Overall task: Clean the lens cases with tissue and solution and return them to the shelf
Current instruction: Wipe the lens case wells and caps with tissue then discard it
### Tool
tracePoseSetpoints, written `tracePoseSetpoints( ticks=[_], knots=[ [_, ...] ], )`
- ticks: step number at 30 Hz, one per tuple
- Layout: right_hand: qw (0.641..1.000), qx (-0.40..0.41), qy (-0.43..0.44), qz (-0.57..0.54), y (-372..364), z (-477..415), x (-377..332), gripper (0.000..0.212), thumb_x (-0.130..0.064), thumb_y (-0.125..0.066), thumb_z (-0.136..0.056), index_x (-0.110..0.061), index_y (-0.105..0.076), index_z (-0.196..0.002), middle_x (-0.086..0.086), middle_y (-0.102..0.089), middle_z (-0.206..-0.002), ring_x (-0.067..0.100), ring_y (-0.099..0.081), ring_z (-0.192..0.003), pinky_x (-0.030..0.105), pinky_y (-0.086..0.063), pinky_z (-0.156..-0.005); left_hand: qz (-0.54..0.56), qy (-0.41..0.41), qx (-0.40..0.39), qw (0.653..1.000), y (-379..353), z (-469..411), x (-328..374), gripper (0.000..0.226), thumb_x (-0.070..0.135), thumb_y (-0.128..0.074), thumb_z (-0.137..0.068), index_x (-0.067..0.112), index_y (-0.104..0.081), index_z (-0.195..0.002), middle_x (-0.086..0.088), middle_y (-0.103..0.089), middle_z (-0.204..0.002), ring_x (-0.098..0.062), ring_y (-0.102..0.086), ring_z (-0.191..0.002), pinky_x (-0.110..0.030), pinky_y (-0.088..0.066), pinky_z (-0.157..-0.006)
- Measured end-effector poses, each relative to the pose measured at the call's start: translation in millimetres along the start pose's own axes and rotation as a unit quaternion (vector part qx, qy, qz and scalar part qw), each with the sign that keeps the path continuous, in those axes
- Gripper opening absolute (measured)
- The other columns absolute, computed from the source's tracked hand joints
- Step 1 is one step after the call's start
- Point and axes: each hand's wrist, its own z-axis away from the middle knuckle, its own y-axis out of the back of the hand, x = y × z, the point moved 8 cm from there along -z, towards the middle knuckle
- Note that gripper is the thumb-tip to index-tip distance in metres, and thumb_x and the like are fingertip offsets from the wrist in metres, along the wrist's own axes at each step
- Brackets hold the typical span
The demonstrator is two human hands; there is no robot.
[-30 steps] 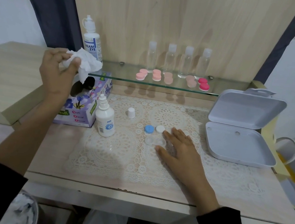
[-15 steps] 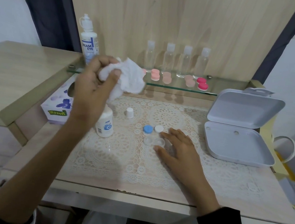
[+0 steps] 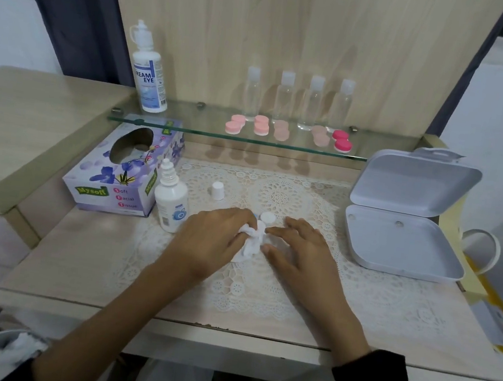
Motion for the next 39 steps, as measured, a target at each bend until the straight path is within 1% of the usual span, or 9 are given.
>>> tracePoseSetpoints(
  ticks=[6,10,15,19,25,28,33,36,39],
  knots=[
    [1.0,-0.006,-0.001,0.002,-0.4,-0.5,-0.6,0.05,-0.053,-0.042,-0.086,-0.033,-0.059,-0.128,-0.002,-0.042,-0.149,0.017,-0.028,-0.142,0.041,-0.022,-0.117,-0.066,-0.028,0.001,0.997,-2.4,0.8,7.3,0.04,0.045,-0.037,-0.083,0.021,-0.067,-0.093,0.012,-0.059,-0.094,-0.01,-0.057,-0.084,-0.026,-0.04,-0.049],
    [1.0,-0.001,-0.002,-0.001,-0.6,-0.5,0.4,0.054,-0.059,-0.037,-0.085,-0.034,-0.061,-0.125,-0.001,-0.045,-0.147,0.018,-0.031,-0.14,0.042,-0.024,-0.115,-0.099,-0.048,0.001,0.994,-1.6,0.6,10.0,0.043,0.056,-0.042,-0.08,0.022,-0.067,-0.088,0.013,-0.058,-0.091,-0.009,-0.056,-0.081,-0.026,-0.04,-0.047],
    [1.0,0.0,-0.004,-0.003,-0.2,-0.1,-0.2,0.045,-0.051,-0.044,-0.087,-0.033,-0.062,-0.124,-0.001,-0.044,-0.147,0.018,-0.032,-0.139,0.043,-0.025,-0.115,-0.099,-0.07,0.015,0.992,-4.4,-3.1,13.9,0.019,0.032,-0.071,-0.08,0.015,-0.067,-0.085,0.007,-0.06,-0.095,-0.015,-0.059,-0.08,-0.026,-0.036,-0.042],
    [1.0,-0.002,-0.004,-0.002,-0.1,0.4,-0.5,0.044,-0.051,-0.045,-0.087,-0.034,-0.062,-0.124,0.0,-0.044,-0.147,0.019,-0.03,-0.14,0.043,-0.023,-0.115,-0.089,-0.065,0.03,0.993,-3.0,-6.1,17.3,0.02,0.022,-0.082,-0.071,0.014,-0.067,-0.082,0.009,-0.062,-0.096,-0.011,-0.057,-0.081,-0.03,-0.046,-0.039],
    [1.0,0.003,-0.008,-0.013,0.8,0.8,-1.5,0.043,-0.05,-0.046,-0.087,-0.034,-0.062,-0.123,-0.001,-0.045,-0.147,0.019,-0.031,-0.14,0.044,-0.025,-0.115,-0.087,-0.085,0.055,0.991,-4.5,-3.3,18.1,0.024,0.013,-0.087,-0.061,0.013,-0.069,-0.077,0.005,-0.065,-0.081,-0.009,-0.053,-0.08,-0.027,-0.047,-0.039],
    [1.0,0.006,-0.009,-0.016,2.5,1.6,-2.8,0.04,-0.049,-0.048,-0.088,-0.034,-0.062,-0.123,-0.001,-0.045,-0.147,0.018,-0.03,-0.14,0.042,-0.024,-0.115,-0.086,-0.085,0.092,0.989,0.6,4.9,22.9,0.024,0.015,-0.085,-0.063,0.016,-0.069,-0.08,0.005,-0.066,-0.075,-0.017,-0.062,-0.069,-0.027,-0.047,-0.04],
    [1.0,0.009,-0.003,-0.013,3.7,2.8,-4.1,0.033,-0.04,-0.056,-0.094,-0.034,-0.06,-0.126,0.0,-0.043,-0.149,0.017,-0.027,-0.142,0.042,-0.023,-0.116,-0.115,-0.075,0.117,0.984,3.9,10.4,29.2,0.031,0.012,-0.083,-0.064,0.022,-0.066,-0.088,0.005,-0.062,-0.065,-0.016,-0.06,-0.059,-0.025,-0.043,-0.044],
    [1.0,0.007,-0.001,-0.012,3.3,2.4,-4.7,0.032,-0.039,-0.057,-0.094,-0.034,-0.061,-0.126,0.0,-0.043,-0.149,0.018,-0.027,-0.142,0.04,-0.022,-0.116,-0.096,-0.053,0.099,0.989,2.6,8.7,25.3,0.037,0.018,-0.083,-0.067,0.026,-0.059,-0.094,0.005,-0.063,-0.067,-0.016,-0.061,-0.059,-0.027,-0.046,-0.044],
    [1.0,0.007,0.002,-0.005,3.4,1.8,-4.7,0.032,-0.039,-0.056,-0.094,-0.032,-0.062,-0.125,0.001,-0.044,-0.148,0.019,-0.029,-0.141,0.039,-0.023,-0.115,-0.085,-0.005,0.039,0.996,-1.9,0.3,19.6,0.035,0.027,-0.073,-0.079,0.03,-0.049,-0.103,0.005,-0.063,-0.081,-0.016,-0.063,-0.068,-0.03,-0.047,-0.051]
  ],
)
